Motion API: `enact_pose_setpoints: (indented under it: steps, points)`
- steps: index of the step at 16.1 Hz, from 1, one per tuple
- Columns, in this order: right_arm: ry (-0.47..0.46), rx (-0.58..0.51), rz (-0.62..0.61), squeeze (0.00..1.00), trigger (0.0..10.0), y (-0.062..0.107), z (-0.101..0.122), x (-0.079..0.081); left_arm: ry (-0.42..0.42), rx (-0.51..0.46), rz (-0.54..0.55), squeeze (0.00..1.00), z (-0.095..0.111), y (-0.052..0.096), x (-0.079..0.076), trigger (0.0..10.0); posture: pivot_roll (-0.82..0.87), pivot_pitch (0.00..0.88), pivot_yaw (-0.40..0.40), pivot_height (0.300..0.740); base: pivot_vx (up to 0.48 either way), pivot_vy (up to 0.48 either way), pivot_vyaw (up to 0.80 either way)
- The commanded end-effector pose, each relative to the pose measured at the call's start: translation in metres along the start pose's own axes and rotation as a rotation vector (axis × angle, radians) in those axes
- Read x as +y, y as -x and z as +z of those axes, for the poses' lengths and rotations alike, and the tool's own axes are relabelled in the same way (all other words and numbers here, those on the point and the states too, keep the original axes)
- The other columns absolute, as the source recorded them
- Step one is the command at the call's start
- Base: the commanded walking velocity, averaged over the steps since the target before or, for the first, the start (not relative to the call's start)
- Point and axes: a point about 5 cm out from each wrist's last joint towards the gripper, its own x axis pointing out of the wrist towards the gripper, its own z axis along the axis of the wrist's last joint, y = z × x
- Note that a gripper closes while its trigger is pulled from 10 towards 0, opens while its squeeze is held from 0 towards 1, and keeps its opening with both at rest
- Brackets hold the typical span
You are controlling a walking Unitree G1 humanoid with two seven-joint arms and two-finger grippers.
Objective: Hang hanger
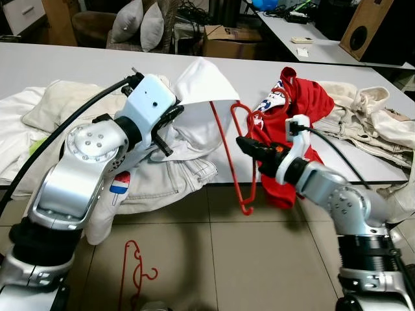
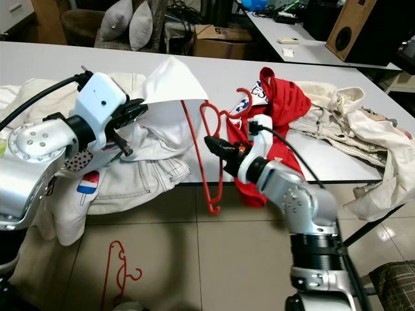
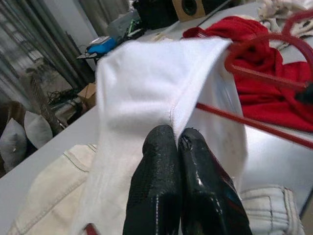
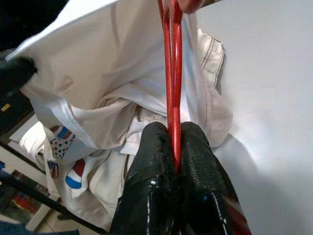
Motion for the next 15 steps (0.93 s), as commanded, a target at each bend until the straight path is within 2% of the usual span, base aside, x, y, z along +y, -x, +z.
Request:
enact_pose_setpoints:
  steps: [1, 3, 5, 6, 7, 8, 11, 15]
  points:
    - [0.057, -0.031, 0.013, 0.00, 10.0, 0.002, 0.015, 0.000, -0.007, 0.017, -0.033, 0.00, -0.002, 0.000, -0.010, 0.0, 0.14, 0.000, -0.125, 0.740, 0.000, 0.000, 0.00]
    - [0.133, -0.044, 0.110, 0.00, 10.0, 0.004, 0.033, 0.013, -0.001, 0.038, -0.014, 0.00, -0.010, -0.003, -0.015, 0.0, 0.13, 0.000, -0.133, 0.740, 0.000, 0.000, 0.00]
    - [0.153, -0.053, 0.129, 0.00, 10.0, 0.005, 0.040, 0.015, 0.001, 0.045, -0.012, 0.00, -0.013, -0.004, -0.017, 0.0, 0.13, 0.000, -0.135, 0.740, 0.000, 0.000, 0.00]
    - [0.178, -0.068, 0.142, 0.00, 10.0, 0.005, 0.049, 0.017, -0.005, 0.064, -0.007, 0.00, -0.018, -0.004, -0.020, 4.2, 0.13, 0.000, -0.140, 0.740, 0.000, 0.000, 0.00]
    - [0.203, -0.079, 0.167, 0.00, 10.0, 0.005, 0.056, 0.019, 0.045, 0.062, -0.009, 0.02, -0.020, -0.003, -0.023, 10.0, 0.13, 0.000, -0.144, 0.740, 0.000, 0.000, 0.00]
    - [0.210, -0.079, 0.173, 0.00, 10.0, 0.005, 0.058, 0.020, 0.051, 0.050, -0.010, 1.00, -0.019, -0.002, -0.022, 10.0, 0.13, 0.000, -0.145, 0.740, 0.000, 0.000, 0.00]
    - [0.246, -0.059, 0.200, 0.00, 10.0, 0.004, 0.059, 0.021, 0.044, 0.049, -0.033, 1.00, -0.020, 0.006, -0.014, 10.0, 0.14, 0.000, -0.155, 0.740, 0.000, 0.000, 0.00]
    - [0.289, -0.014, 0.190, 0.00, 10.0, 0.001, 0.055, 0.015, 0.069, 0.005, -0.123, 1.00, -0.021, 0.027, 0.003, 10.0, 0.15, 0.000, -0.162, 0.740, 0.000, 0.000, 0.00]
